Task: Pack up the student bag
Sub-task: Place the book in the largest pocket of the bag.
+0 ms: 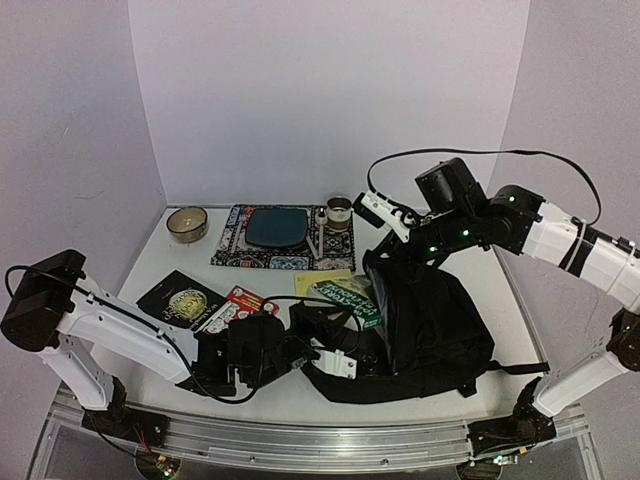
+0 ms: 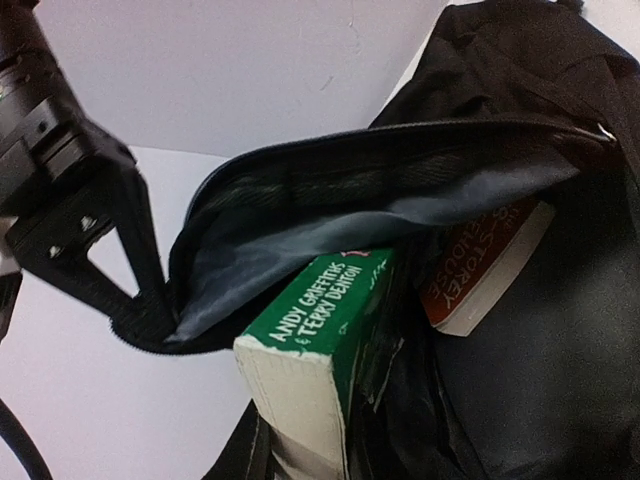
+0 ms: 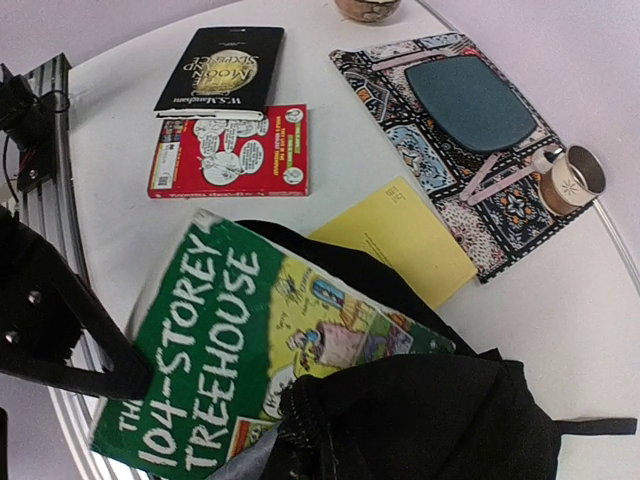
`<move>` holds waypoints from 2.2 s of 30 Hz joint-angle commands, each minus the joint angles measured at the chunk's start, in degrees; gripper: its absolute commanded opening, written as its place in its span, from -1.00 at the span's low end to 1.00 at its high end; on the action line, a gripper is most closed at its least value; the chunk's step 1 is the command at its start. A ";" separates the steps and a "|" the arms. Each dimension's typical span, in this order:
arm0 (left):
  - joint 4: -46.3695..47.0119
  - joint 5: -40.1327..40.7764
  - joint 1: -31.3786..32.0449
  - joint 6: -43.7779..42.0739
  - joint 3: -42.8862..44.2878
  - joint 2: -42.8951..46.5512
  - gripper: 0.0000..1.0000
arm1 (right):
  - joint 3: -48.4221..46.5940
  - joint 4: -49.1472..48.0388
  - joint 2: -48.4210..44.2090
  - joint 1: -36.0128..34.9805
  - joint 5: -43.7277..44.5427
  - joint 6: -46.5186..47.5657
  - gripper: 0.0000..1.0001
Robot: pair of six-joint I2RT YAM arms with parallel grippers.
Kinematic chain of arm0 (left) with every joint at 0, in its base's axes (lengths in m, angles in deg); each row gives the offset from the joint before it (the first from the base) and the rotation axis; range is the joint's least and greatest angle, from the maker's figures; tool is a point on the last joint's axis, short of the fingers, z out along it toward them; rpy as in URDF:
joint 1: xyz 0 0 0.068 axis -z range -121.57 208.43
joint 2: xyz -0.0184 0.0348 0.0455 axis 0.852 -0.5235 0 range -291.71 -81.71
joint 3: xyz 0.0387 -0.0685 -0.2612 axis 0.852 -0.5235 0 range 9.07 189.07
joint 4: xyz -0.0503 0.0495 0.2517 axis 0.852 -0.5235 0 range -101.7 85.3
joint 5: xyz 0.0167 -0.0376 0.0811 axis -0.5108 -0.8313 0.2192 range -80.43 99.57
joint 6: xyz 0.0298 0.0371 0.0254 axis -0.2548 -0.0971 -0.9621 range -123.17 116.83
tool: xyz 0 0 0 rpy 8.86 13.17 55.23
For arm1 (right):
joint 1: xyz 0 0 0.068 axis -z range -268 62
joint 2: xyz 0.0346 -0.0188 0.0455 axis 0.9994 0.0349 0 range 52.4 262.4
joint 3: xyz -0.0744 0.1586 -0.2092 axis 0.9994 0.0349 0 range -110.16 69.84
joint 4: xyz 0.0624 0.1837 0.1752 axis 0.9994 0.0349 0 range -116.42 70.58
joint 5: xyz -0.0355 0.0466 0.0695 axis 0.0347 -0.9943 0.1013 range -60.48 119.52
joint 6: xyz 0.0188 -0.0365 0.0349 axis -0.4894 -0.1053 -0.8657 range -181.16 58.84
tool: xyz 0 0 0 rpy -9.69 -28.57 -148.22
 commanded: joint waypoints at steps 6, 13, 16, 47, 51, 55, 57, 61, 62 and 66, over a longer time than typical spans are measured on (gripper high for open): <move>15.99 -11.89 0.45 -6.23 3.05 -6.33 -1.00 | -5.34 -3.11 2.08 -2.60 -8.43 -0.06 -1.00; 19.86 -12.94 0.42 -8.27 3.96 -12.82 -1.00 | -4.98 -3.03 3.09 -3.50 -9.12 -0.41 -1.00; 21.02 -13.57 0.11 -8.44 3.93 -15.56 -1.00 | -4.82 -3.08 3.38 -3.73 -9.27 -0.52 -1.00; 18.18 -2.92 -0.87 1.76 5.35 -18.68 0.66 | -2.03 -3.28 1.39 -4.27 -4.65 1.68 -1.00; 11.26 -5.00 -1.26 9.38 7.02 -16.55 0.57 | -2.12 -3.43 1.48 -4.28 -5.14 1.17 -1.00; 8.68 -5.67 -1.69 14.29 8.24 -16.06 0.30 | -1.96 -3.51 1.21 -4.28 -5.30 0.75 -1.00; 8.18 -6.20 -2.27 17.26 8.40 -16.17 0.10 | -1.81 -3.56 1.07 -4.31 -5.33 0.60 -1.00; 7.44 -7.86 -3.59 21.54 10.98 -17.88 -0.13 | -1.50 -3.93 0.88 -4.30 -5.47 0.37 -1.00; 7.28 -8.22 -3.88 21.94 12.38 -18.66 -0.16 | -1.47 -3.95 0.93 -4.31 -5.51 0.31 -1.00; 6.85 -9.17 -4.35 22.09 17.70 -23.27 -0.21 | -1.60 -4.22 1.12 -4.27 -5.63 0.18 -1.00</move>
